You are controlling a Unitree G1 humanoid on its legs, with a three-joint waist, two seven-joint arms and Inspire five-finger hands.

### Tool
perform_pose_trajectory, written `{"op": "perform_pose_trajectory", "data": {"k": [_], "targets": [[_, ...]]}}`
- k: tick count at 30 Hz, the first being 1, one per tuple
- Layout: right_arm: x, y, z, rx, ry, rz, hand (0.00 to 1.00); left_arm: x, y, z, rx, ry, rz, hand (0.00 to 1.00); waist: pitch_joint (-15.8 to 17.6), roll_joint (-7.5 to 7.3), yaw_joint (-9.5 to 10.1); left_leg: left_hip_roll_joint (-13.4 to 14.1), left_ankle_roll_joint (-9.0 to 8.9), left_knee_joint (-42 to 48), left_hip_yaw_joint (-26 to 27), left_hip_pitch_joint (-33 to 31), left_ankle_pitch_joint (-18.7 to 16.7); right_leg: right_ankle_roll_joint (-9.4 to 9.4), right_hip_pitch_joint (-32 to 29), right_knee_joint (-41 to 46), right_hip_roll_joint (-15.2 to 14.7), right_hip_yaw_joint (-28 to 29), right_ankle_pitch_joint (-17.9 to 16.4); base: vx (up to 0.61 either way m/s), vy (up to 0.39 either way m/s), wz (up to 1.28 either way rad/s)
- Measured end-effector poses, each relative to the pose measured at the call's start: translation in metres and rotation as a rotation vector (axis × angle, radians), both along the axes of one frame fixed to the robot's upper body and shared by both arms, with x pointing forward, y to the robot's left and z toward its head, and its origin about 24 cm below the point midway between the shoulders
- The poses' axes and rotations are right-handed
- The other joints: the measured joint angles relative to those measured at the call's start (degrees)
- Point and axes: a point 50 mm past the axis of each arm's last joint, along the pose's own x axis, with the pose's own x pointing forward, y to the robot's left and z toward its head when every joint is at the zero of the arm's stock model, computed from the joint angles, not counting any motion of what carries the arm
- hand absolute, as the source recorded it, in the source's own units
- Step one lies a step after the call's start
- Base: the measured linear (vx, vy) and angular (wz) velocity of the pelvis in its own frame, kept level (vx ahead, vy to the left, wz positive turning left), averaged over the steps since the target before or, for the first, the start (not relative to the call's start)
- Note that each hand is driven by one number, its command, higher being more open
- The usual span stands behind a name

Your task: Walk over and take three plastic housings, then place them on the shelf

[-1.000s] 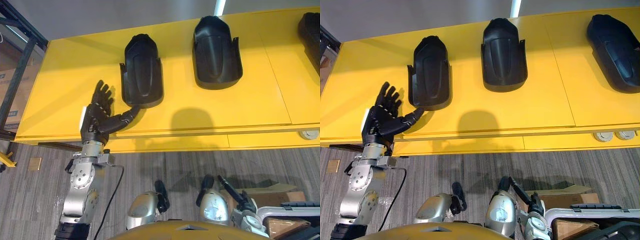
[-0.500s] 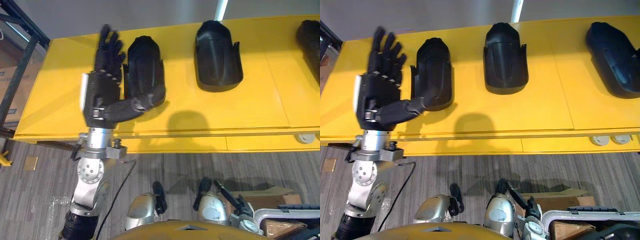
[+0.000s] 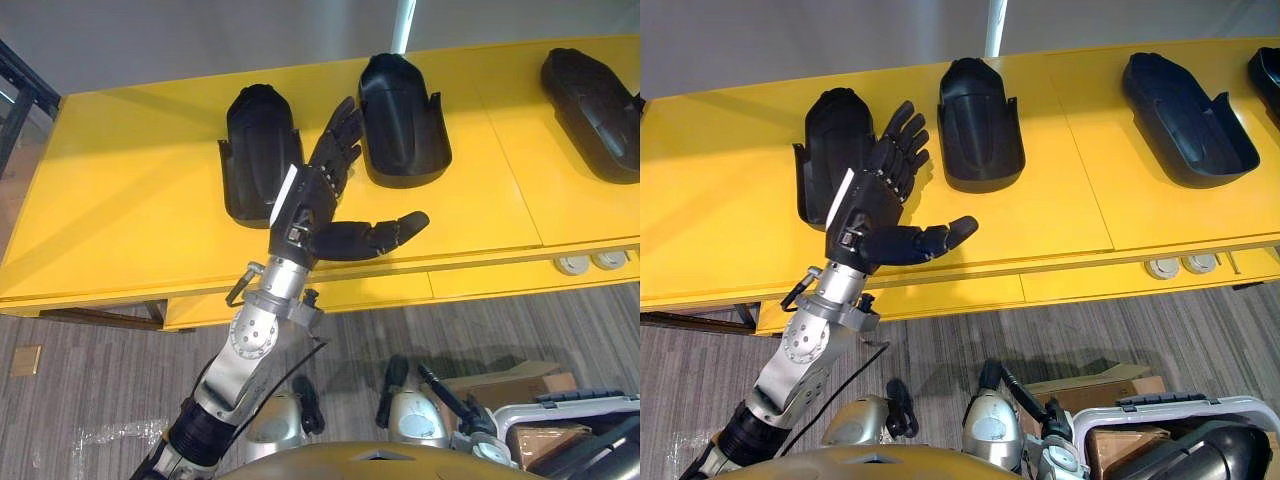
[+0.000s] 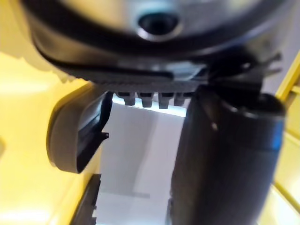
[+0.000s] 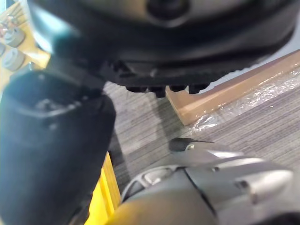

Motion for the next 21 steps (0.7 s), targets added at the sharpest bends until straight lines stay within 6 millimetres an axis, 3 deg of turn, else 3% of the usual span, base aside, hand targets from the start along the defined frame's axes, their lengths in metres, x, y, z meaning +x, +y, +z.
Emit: {"op": "perform_pose_trajectory", "data": {"k": [8,21], "targets": [[0.000,0.007,-0.002,0.015,0.002,0.007,1.00,0.002,-0.010,-0.013,0.031,0.097,0.041,1.00,-0.8,-1.68,0.09,0.6,-0.13,1.5,1.3,0.1,-1.4,0.13,-0.2,-0.1,0.2,1.5,0.1,-0.03,0.006,-0.09],[0.001,0.007,-0.002,0.018,0.007,0.011,1.00,0.011,-0.011,-0.030,0.101,0.181,0.155,1.00,-0.7,-1.93,0.14,0.7,-0.01,2.8,1.2,-1.3,-1.7,0.17,-1.6,0.7,0.0,1.6,0.1,-0.04,-0.002,0.00]]}}
